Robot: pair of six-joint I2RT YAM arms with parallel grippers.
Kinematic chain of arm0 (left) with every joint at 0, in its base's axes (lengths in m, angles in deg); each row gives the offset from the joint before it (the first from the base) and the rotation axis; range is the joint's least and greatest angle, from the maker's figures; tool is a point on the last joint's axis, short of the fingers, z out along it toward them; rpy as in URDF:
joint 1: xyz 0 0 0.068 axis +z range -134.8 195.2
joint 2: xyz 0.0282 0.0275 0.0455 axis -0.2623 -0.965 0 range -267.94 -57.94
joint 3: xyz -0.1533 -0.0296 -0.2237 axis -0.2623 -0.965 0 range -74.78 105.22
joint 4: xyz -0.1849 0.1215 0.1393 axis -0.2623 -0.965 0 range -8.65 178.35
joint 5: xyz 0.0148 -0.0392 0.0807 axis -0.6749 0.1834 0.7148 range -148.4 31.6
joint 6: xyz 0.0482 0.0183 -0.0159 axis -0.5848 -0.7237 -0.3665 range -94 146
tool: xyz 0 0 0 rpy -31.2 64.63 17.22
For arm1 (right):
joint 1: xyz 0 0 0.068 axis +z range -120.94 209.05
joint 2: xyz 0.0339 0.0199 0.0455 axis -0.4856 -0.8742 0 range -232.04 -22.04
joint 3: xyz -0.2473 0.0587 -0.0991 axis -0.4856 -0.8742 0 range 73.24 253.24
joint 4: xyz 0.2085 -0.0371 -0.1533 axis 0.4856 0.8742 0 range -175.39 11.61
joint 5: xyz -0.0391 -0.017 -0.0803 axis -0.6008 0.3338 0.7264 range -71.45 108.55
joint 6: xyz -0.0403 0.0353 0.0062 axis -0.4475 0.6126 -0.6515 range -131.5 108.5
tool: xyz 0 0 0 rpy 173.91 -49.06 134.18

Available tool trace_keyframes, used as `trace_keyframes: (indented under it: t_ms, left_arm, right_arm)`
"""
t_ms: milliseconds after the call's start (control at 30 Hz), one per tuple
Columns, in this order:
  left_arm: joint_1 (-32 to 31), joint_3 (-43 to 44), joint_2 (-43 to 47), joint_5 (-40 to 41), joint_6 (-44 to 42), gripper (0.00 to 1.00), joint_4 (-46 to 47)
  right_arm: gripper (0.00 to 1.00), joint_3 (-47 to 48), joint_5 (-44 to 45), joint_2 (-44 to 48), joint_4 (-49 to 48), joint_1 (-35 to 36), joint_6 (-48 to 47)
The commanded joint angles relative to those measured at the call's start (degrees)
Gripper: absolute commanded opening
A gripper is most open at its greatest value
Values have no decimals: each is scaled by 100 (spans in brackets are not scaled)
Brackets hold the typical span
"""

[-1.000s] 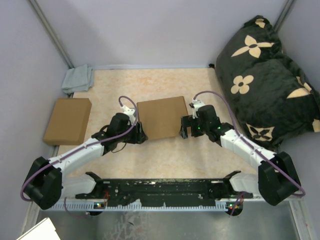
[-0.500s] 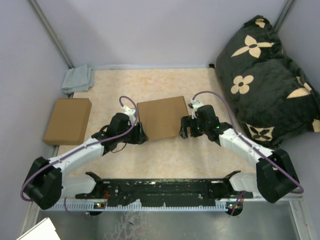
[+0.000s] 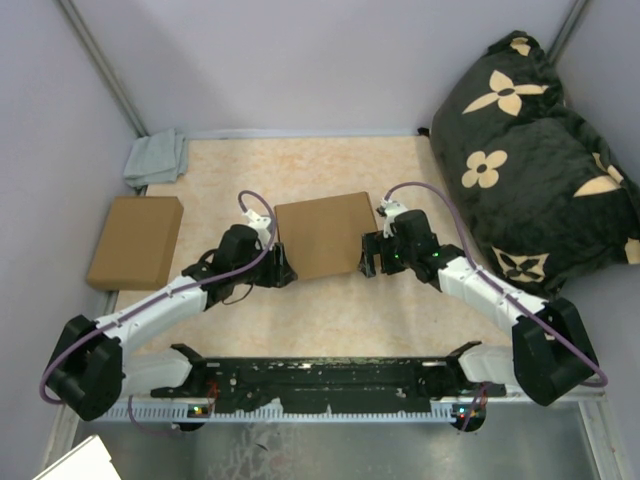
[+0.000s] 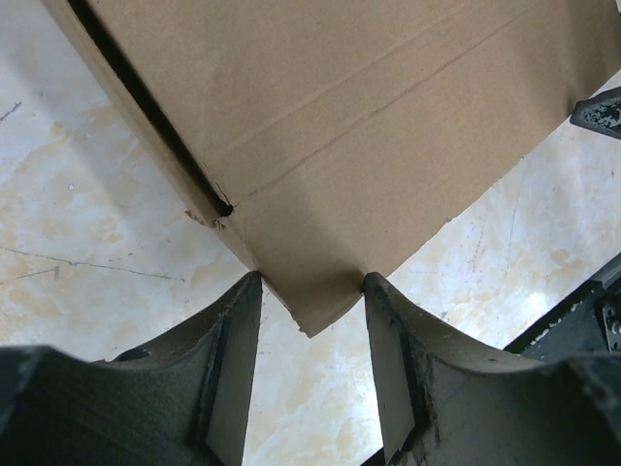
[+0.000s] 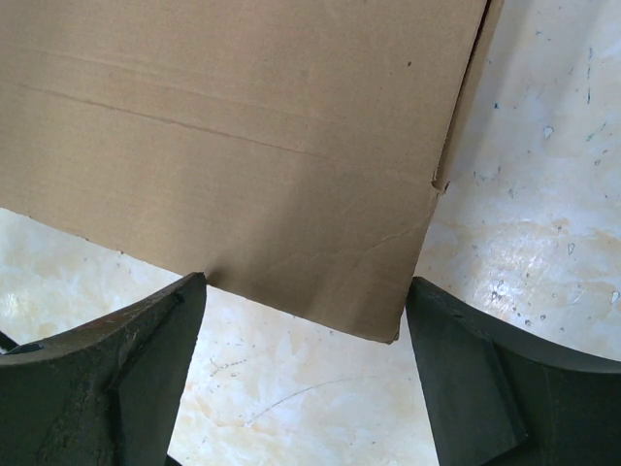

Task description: Fold the paper box

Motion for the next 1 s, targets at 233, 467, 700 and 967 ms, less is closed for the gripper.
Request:
trace_keyframes:
  t_ms: [233, 467, 700, 967]
  left_arm:
    - [-35, -184, -241, 61, -150, 52, 576]
    - [-35, -455, -360, 280, -265, 50, 934]
    - [-37, -503, -560, 747, -352, 49, 808]
    - [-35, -501, -824, 833, -346, 49, 949]
  right_arm:
    - [84, 5, -149, -248, -413, 51, 14]
    - [83, -118, -3, -377, -635, 47, -36]
    - [82, -201, 495, -515, -747, 47, -33]
    - [82, -293, 580, -624, -991, 47, -4]
